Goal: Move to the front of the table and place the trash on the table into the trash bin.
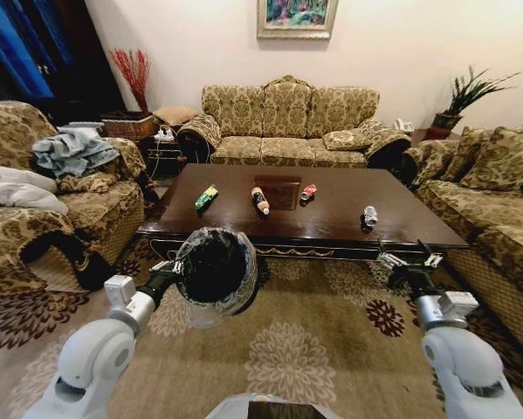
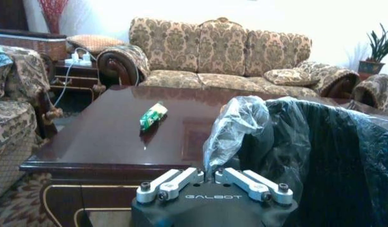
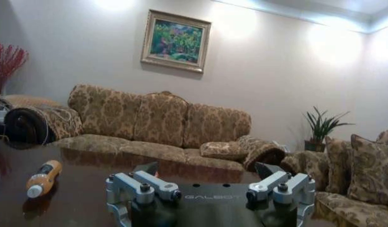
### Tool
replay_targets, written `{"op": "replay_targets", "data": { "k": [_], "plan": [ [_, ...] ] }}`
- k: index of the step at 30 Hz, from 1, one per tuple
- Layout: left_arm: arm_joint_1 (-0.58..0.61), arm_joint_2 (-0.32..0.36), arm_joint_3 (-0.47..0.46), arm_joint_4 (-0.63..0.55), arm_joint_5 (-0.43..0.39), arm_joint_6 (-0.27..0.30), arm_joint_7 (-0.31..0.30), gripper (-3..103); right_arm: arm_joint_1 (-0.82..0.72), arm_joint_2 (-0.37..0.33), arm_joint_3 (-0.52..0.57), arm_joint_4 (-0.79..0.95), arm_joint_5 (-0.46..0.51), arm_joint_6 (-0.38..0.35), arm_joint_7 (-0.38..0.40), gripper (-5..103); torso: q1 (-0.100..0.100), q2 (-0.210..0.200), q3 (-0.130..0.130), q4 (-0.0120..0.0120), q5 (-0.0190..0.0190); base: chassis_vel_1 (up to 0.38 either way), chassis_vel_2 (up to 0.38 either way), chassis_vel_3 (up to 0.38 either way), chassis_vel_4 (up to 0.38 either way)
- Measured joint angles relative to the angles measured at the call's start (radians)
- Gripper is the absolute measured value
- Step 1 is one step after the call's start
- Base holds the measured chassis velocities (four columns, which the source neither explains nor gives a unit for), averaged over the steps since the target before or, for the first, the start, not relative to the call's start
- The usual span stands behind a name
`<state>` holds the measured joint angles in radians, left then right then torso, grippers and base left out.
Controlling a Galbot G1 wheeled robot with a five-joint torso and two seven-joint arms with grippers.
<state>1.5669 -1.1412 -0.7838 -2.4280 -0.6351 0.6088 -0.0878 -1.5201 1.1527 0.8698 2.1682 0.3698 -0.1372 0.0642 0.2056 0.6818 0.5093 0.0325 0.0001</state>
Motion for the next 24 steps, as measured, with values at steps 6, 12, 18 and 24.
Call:
{"op": "replay_targets", "data": {
  "k": [6,12,18,24],
  "plan": [
    [-0.012,-0.022,0.001,0.009,0.028,-0.039,0.013,3,-0.013,0.007,-0.013,0.014,-0.027,0.000,0.004,100,0.010,0.025,0.014,0.0000,-0.0001,0.000,0.000,0.000,0.000],
    [-0.024,-0.012,0.007,0.013,0.028,-0.043,0.013,3,-0.015,0.010,-0.011,0.035,-0.030,-0.007,0.014,100,0.019,0.047,0.027,-0.0001,-0.0001,0.000,0.000,0.000,0.000],
    [0.004,-0.007,-0.001,0.009,0.025,-0.043,0.013,3,-0.018,0.037,0.001,0.030,-0.026,0.010,0.007,100,0.032,0.078,0.045,-0.0001,-0.0001,0.000,0.000,0.000,0.000],
    [0.017,-0.005,-0.016,0.000,0.022,-0.043,0.010,3,-0.009,0.039,-0.009,-0.012,-0.023,0.039,-0.009,100,0.042,0.101,0.058,0.0000,0.0000,0.000,0.000,0.000,0.000]
  ]
}}
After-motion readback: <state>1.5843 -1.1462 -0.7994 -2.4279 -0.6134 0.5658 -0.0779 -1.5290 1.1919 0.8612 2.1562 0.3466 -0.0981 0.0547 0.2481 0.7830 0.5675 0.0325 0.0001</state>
